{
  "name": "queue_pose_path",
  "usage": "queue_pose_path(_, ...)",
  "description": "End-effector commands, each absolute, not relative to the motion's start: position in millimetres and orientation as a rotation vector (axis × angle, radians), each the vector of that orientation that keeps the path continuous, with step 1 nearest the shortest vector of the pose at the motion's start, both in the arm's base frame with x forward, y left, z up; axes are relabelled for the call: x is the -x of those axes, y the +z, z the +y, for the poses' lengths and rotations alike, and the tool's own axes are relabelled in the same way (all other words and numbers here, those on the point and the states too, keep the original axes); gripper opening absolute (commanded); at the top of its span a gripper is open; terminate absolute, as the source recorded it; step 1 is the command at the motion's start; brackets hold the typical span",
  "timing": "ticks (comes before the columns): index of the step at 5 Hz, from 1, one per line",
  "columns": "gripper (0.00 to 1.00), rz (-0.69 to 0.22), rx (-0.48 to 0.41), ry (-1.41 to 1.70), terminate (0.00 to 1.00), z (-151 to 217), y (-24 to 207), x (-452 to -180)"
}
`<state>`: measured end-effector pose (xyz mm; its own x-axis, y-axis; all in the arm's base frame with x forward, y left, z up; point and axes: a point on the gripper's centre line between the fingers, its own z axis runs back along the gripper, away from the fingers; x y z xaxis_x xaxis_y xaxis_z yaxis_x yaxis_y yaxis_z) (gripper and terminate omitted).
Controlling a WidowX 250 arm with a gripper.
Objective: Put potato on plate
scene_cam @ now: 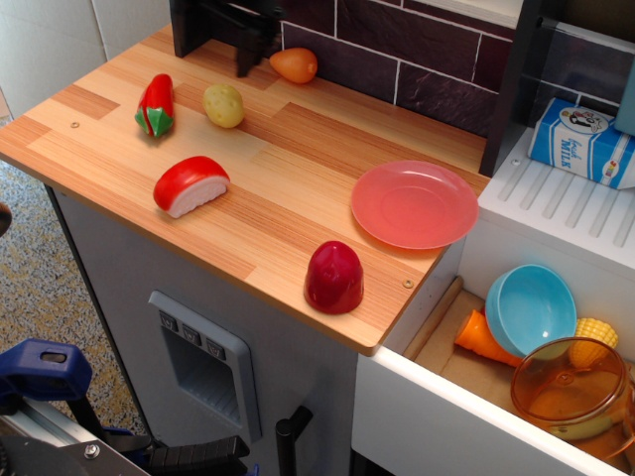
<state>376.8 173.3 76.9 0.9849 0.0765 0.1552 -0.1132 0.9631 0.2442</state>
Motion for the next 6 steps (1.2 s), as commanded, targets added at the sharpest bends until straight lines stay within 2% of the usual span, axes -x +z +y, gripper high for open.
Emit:
queue_pose_path(1, 1.00, -0.251, -0.248, 0.099, 0.00, 203, 77, -379)
queue_pose_path(2, 1.00, -0.202, -0.191, 0.095, 0.00, 204, 70, -384)
queue_pose_path(4, 1.00, -0.210, -0.160, 0.102, 0.00, 196, 52, -384)
queue_pose_path(6, 1.00, -0.205, -0.155, 0.111, 0.00, 184, 56, -379)
